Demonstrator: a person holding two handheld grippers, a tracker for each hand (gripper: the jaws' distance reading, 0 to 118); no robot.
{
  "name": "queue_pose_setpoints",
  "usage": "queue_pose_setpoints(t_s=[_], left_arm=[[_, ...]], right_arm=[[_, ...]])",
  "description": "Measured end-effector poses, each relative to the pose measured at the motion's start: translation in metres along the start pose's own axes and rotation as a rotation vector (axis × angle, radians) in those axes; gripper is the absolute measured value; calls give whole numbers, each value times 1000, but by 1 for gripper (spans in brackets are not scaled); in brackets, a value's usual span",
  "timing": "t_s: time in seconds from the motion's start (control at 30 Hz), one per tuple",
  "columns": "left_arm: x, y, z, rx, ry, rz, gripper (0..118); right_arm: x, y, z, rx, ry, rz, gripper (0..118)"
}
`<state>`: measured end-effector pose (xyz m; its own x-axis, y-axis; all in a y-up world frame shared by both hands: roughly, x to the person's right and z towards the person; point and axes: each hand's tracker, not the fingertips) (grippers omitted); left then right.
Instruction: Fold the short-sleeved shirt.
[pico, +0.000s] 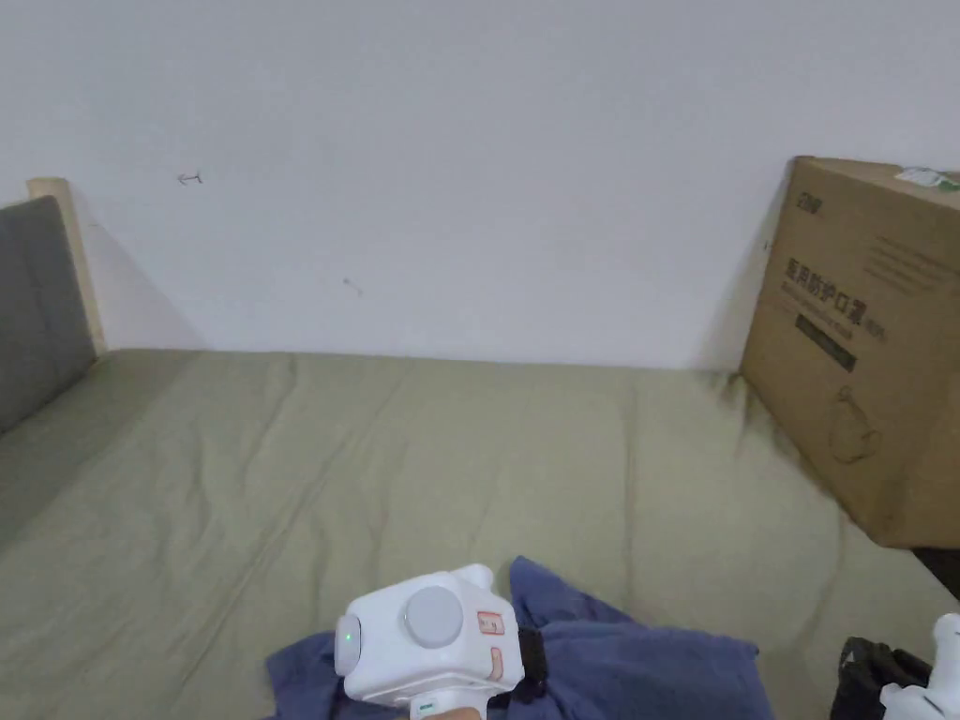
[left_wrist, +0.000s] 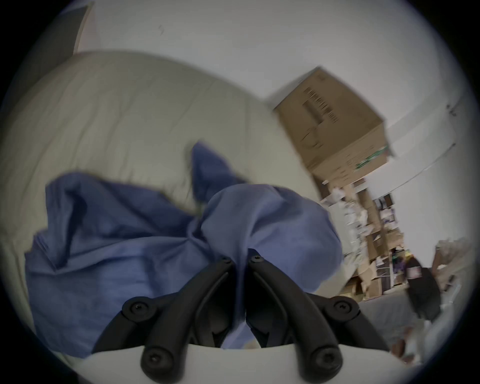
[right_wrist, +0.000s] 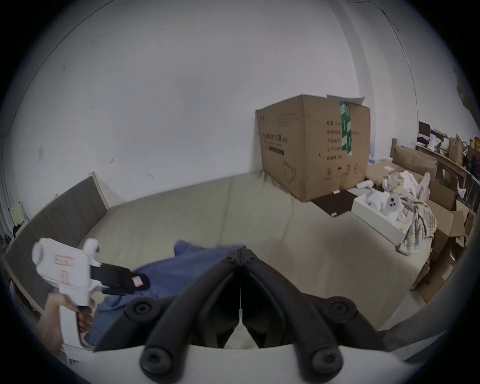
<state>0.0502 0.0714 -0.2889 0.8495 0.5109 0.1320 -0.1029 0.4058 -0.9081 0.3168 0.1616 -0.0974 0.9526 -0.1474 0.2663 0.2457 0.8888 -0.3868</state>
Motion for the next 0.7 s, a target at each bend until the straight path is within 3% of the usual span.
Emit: queue_pose_setpoints(t_s=[0.1, 0.13, 0.2, 0.23, 0.27, 0.37, 0.4, 0.43, 0.47, 0.5, 0.7], left_arm=[[-3, -21, -38, -59, 127, -130, 8], [-1, -28, -44, -72, 155, -164, 19], [-6, -34, -49, -102, 128, -157, 81], [-8, -35, -48, -120, 97, -136, 101], [-9, -33, -39, -111, 76, -114, 106], [-11, -27, -11, -51, 71, -98, 104], [-13, -22, 3, -20, 67, -103, 95], [-16, -21, 17, 13, 65, -109, 74], [-20, -20, 32, 40, 99, -102, 27], [-27, -22, 44, 72, 125, -97, 0], [-92, -42, 81, 87, 263, -40, 0]], right_arm=[[11, -17, -8, -67, -14, -19, 0], [14, -22, -11, -82, -20, -25, 0], [25, -30, -20, -108, -32, -43, 0], [27, -33, -23, -117, -33, -49, 0], [29, -34, -25, -123, -35, -52, 0], [23, -35, -23, -129, -26, -42, 0], [21, -34, -22, -127, -16, -30, 0], [18, -34, -20, -121, -4, -17, 0], [12, -33, -17, -114, 8, -3, 0], [8, -33, -16, -112, 18, 10, 0], [-12, -44, -15, -148, 63, 34, 0]])
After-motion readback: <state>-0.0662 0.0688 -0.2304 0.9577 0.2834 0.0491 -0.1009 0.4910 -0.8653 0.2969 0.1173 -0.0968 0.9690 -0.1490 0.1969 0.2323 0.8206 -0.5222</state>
